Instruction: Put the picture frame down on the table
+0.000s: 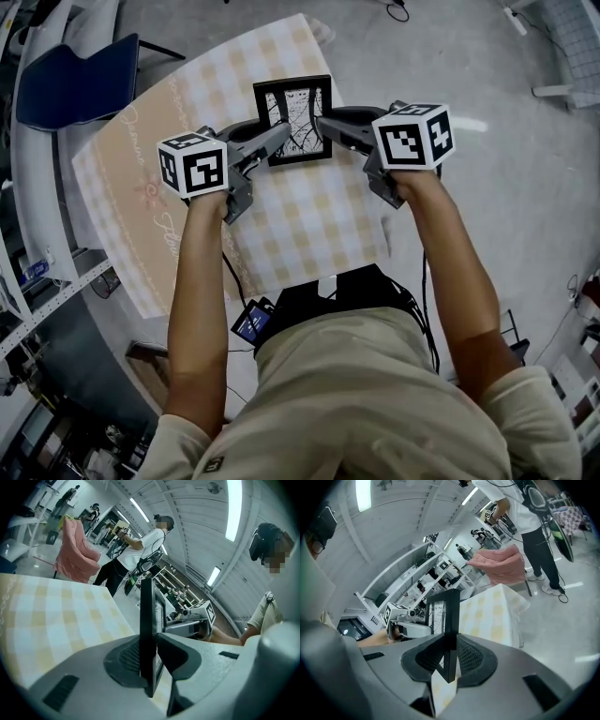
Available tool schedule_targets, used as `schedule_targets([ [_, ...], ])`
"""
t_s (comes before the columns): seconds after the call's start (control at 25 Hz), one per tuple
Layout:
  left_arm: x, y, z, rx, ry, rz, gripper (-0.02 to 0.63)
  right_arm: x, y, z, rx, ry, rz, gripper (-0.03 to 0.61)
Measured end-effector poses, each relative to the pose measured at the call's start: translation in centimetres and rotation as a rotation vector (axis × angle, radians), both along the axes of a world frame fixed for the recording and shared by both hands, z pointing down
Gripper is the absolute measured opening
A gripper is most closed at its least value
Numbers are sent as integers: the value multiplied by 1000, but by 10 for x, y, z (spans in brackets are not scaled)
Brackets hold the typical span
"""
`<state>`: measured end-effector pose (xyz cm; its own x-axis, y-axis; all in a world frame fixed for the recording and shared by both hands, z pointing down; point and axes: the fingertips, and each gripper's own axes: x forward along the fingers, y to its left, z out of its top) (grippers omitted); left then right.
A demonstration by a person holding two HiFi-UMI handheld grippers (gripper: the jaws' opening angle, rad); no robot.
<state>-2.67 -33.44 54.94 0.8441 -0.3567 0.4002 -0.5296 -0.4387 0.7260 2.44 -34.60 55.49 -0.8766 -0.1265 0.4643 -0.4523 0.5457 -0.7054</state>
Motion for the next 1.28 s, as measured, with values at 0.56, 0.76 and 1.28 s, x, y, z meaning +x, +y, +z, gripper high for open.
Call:
schedule_targets([
  [0.56,8,-16,69,-76,-103,7,97,8,-14,65,-48,95,-3,75],
  [0.76,6,-23,83,-92,-139,-4,106,8,-20,78,-43,120,-1,77],
  [1.28,-5,-32,102,-96,-243,-108,143,3,-33,103,63,269,-6,104],
])
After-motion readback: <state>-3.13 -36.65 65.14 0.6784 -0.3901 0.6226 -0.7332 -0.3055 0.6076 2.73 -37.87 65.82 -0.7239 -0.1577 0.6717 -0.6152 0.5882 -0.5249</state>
